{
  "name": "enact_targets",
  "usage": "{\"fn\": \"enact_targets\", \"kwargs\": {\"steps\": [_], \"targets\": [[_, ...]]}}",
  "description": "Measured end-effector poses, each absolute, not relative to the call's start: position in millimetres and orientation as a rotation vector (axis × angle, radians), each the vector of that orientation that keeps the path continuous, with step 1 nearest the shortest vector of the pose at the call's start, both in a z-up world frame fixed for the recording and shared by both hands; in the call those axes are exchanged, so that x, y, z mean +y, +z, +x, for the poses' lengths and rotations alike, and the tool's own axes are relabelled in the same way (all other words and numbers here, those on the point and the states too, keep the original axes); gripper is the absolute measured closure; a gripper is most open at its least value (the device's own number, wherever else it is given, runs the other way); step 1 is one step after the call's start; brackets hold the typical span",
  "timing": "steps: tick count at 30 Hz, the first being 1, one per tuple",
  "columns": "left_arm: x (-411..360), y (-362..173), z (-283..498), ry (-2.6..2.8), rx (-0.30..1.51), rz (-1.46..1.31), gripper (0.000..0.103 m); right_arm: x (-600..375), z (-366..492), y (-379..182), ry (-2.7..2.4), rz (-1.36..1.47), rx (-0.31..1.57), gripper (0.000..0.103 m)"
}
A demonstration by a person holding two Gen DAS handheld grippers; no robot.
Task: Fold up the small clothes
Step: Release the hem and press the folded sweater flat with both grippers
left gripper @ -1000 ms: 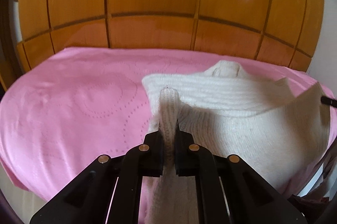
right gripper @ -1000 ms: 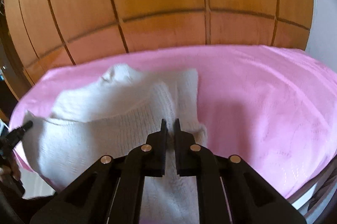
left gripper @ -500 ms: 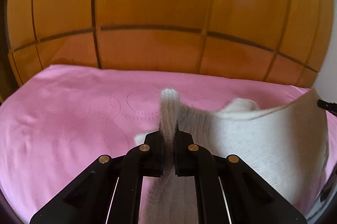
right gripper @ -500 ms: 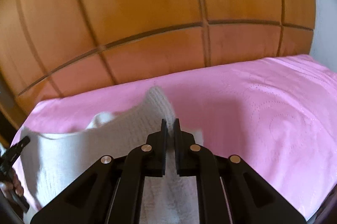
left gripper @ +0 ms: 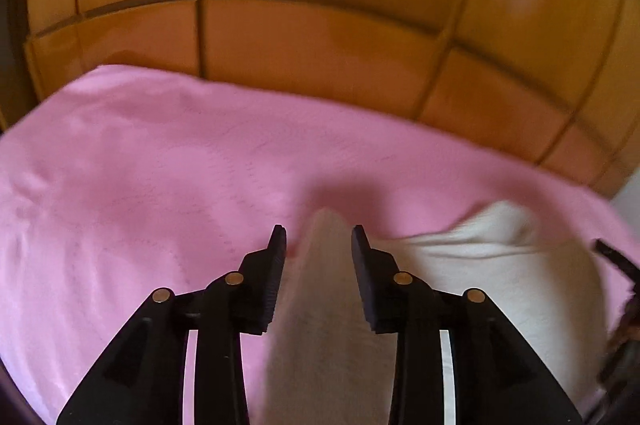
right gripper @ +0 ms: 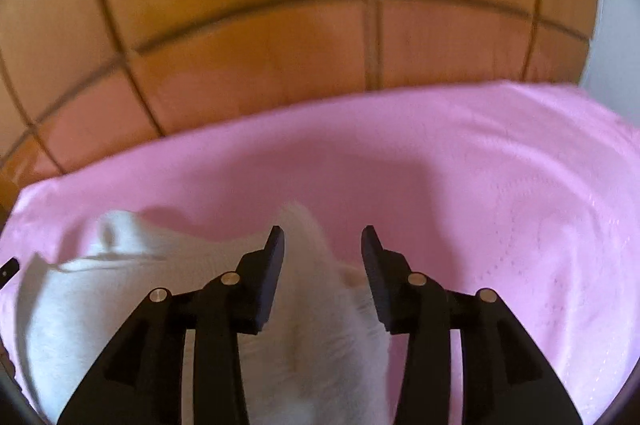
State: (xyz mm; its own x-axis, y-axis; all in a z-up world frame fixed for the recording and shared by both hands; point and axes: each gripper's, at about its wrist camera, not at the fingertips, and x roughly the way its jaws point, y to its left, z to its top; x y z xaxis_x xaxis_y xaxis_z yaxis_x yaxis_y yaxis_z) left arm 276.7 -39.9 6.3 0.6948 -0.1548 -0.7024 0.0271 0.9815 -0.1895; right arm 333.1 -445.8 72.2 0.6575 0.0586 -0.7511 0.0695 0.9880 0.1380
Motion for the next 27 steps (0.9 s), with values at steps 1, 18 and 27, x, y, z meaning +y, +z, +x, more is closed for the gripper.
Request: {"fn": "enact_targets", "kwargs": {"steps": [1,18,27], "targets": [[-44.3,10.7,270.8,-0.137,0.784,-0.177,0.071,-439.3,331.9,75.6,0.027,0.167,0.853,0.056],[-125.6,-22.4,277.1,-0.328,0.842,-0.037,0.100,-339.6,348.5,44.6,0.272,0.089,0.982,0.099],[-130.3,-53.0,323.7,-0.200,0.945,0.010,0.103,-335.6,369.3,1.4,0.189,0.051,1.049,0.096]]}}
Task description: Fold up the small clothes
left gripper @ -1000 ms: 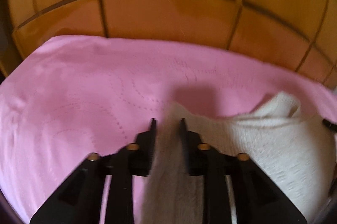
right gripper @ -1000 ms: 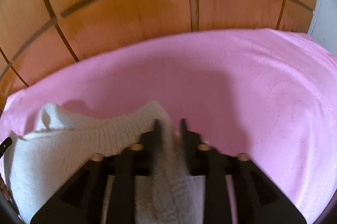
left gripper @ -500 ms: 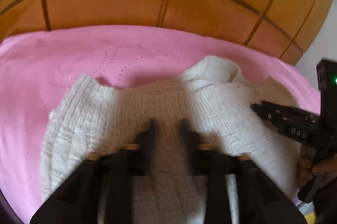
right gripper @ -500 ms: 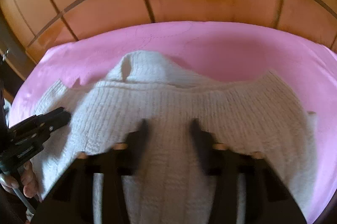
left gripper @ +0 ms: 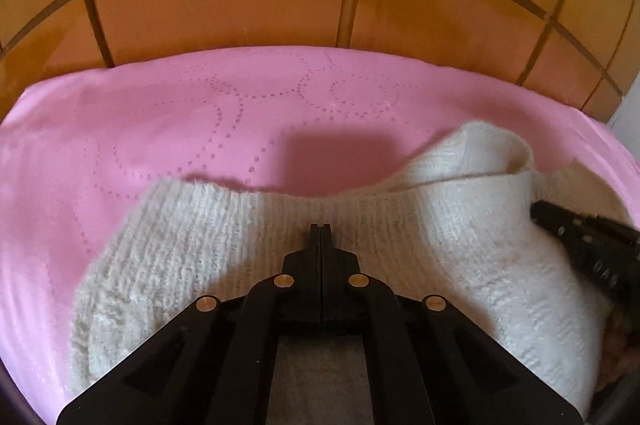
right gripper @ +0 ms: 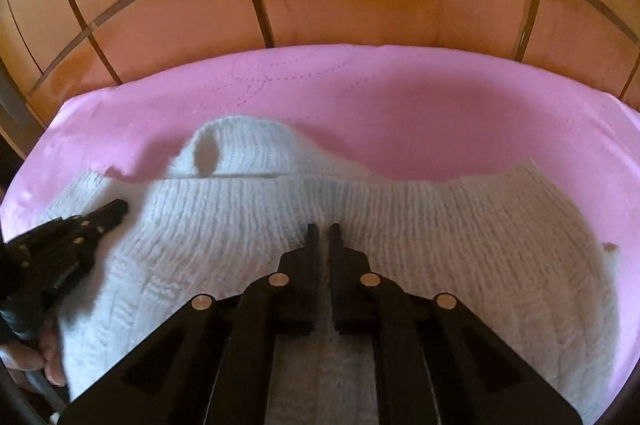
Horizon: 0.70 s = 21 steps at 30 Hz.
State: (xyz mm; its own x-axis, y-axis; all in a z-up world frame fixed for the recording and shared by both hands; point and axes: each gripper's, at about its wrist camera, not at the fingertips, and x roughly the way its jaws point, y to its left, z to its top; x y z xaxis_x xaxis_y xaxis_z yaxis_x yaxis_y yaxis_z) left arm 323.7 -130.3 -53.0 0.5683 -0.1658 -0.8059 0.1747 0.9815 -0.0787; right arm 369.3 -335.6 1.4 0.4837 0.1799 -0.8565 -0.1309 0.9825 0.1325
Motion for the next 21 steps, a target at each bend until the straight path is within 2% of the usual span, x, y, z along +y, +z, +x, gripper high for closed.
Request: {"fn": "enact_targets", "kwargs": {"steps": [1,2,3,4,5,7,8,10,12,14,17,19,21], "targets": [[-128.2,-48.3,321.3,-0.187,0.937,0.002,0.103,-338.0,368.1,4.4,0.194,0.061,1.045,0.095],[-126.1,-44.6,319.4,-0.177,0.935,-0.004,0.103,-341.2,364.5,9.2,0.199,0.074,1.037,0.086],[-122.7,-39.7,313.7,-0.177,0.933,-0.018,0.103,-343.6,360.7,13.3,0.193,0.077,1.029,0.069],[-118.3,-35.8,306.7,-0.173,0.922,-0.028,0.100,-345.2,355.8,18.7,0.188,0.080,1.012,0.059],[-115.9,-30.5,297.6,-0.172,0.907,-0.032,0.088,-347.4,346.5,27.0,0.194,0.085,0.984,0.049],[-106.5,-19.4,272.2,-0.185,0.868,-0.067,0.075,-349.8,326.4,38.9,0.210,0.086,0.962,0.046],[-102.8,-15.7,262.0,-0.197,0.857,-0.083,0.066,-347.3,318.8,41.7,0.219,0.093,0.957,0.043],[-91.8,-10.1,235.7,-0.190,0.821,-0.098,0.057,-348.1,298.4,49.0,0.252,0.111,0.943,0.037],[-81.3,-8.8,208.6,-0.187,0.798,-0.101,0.057,-346.7,272.2,55.3,0.294,0.107,0.927,0.030],[-71.3,-16.9,191.4,-0.169,0.811,-0.081,0.057,-341.2,249.9,55.0,0.322,0.090,0.922,0.029],[-62.6,-35.2,185.1,-0.093,0.831,-0.010,0.057,-335.5,226.7,34.2,0.305,0.022,0.952,0.017],[-50.4,-45.0,189.7,-0.082,0.860,-0.036,0.055,-336.3,217.8,15.4,0.270,-0.035,0.966,0.017],[-48.3,-35.7,186.1,-0.064,0.854,-0.059,0.055,-335.1,212.2,20.3,0.258,-0.034,0.954,0.016]]}}
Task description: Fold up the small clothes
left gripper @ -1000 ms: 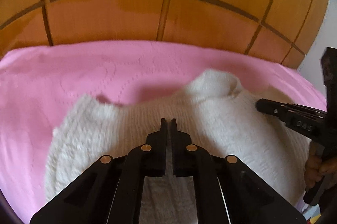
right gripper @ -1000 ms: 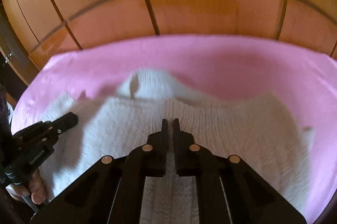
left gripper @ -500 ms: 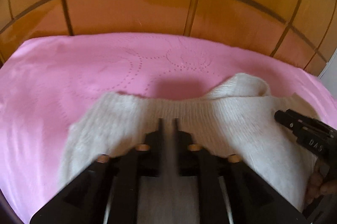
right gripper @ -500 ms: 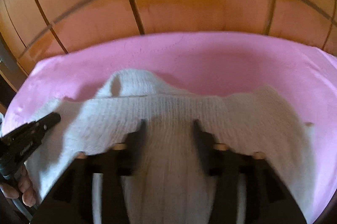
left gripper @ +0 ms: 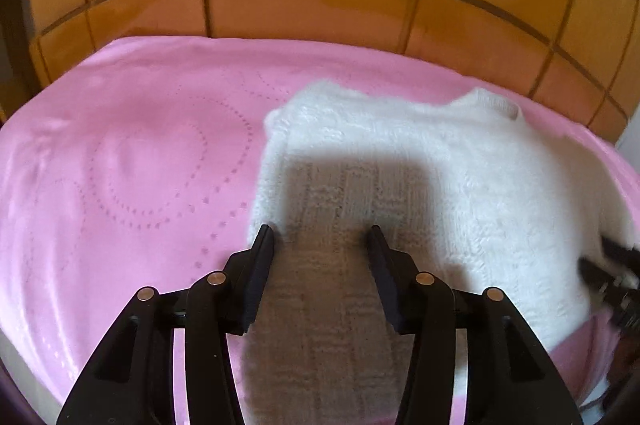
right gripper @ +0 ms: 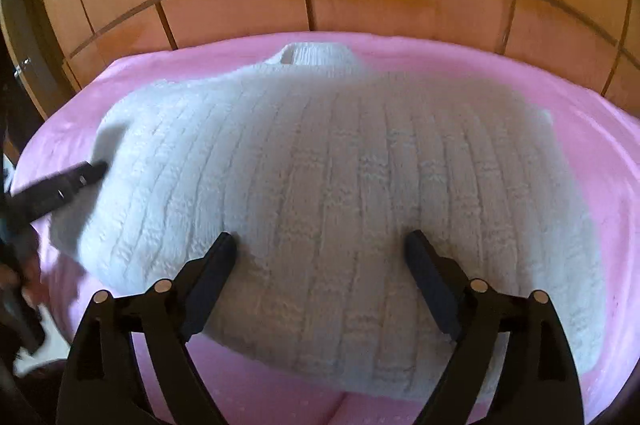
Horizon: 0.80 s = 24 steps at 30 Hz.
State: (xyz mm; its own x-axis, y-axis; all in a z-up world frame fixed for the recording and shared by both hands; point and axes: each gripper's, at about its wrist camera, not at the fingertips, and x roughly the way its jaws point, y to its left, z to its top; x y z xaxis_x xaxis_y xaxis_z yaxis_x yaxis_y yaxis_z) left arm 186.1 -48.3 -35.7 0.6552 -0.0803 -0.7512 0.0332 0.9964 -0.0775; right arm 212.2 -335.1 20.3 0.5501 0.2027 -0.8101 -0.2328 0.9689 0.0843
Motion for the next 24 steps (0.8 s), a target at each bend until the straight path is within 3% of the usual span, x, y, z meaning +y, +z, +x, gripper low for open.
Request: {"fn": "enact_targets", "kwargs": {"steps": [6,12,15,20,24], "targets": [[-73.7,-8.1,146.8,-0.177,0.787,-0.100,0.055,-359.5,198.3,41.1,0.214,0.069,0.927,0.016],[-123.7,-50.1,138.8,-0.214,0.901,0.028,0.054,-419.7,187.7,21.0,0.095,0.161,0.995,0.016],[-127.4,-47.0,138.2,-0.181,0.888,0.030,0.053,-433.6,181.5,15.4,0.131,0.214,0.969,0.016],[-121.0,-30.6,131.3,-0.145,0.853,0.016,0.040,-423.6,182.0,15.9,0.107,0.155,0.966,0.013],[-108.6,-25.2,122.5,-0.123,0.840,0.008,0.040,-420.9,181.4,14.7,0.101,0.135,0.961,0.013]]}}
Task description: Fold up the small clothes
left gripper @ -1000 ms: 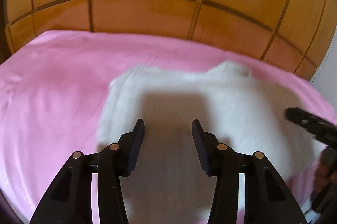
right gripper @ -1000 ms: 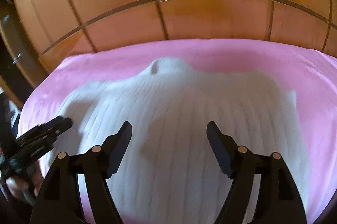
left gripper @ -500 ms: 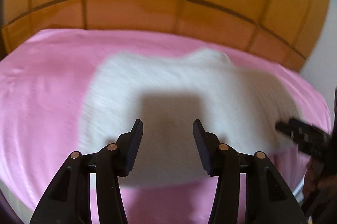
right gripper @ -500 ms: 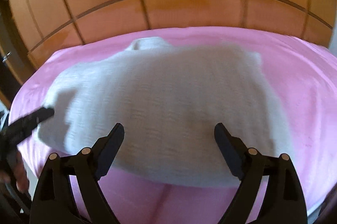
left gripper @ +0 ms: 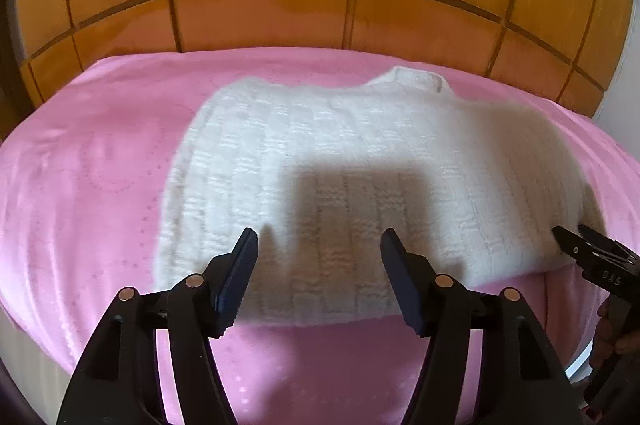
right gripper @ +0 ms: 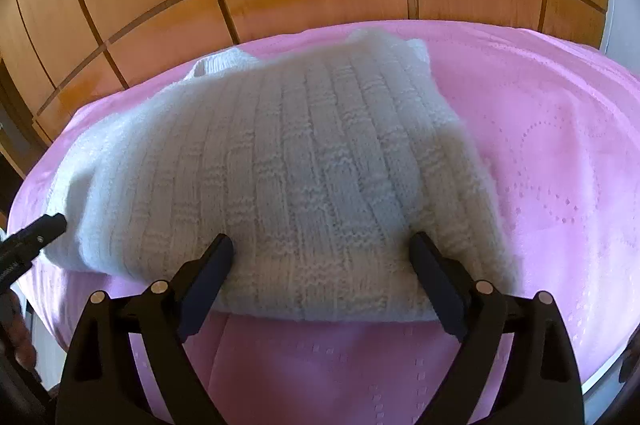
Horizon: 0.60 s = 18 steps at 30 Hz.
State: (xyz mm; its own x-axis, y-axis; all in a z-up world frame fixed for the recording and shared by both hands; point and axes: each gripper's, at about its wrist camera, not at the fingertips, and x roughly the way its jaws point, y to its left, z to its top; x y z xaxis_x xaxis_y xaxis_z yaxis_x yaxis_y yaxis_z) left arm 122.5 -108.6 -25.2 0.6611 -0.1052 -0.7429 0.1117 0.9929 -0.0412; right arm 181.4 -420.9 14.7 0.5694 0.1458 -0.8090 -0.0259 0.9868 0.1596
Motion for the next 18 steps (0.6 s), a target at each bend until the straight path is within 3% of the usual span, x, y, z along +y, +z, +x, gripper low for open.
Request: {"fn": "enact_targets", "kwargs": {"steps": [18], "targets": [[-31.4,-23.6,121.5,0.018,0.846,-0.086,0.040,-412.1,191.9,10.5,0.069,0.100,0.988,0.009]]}}
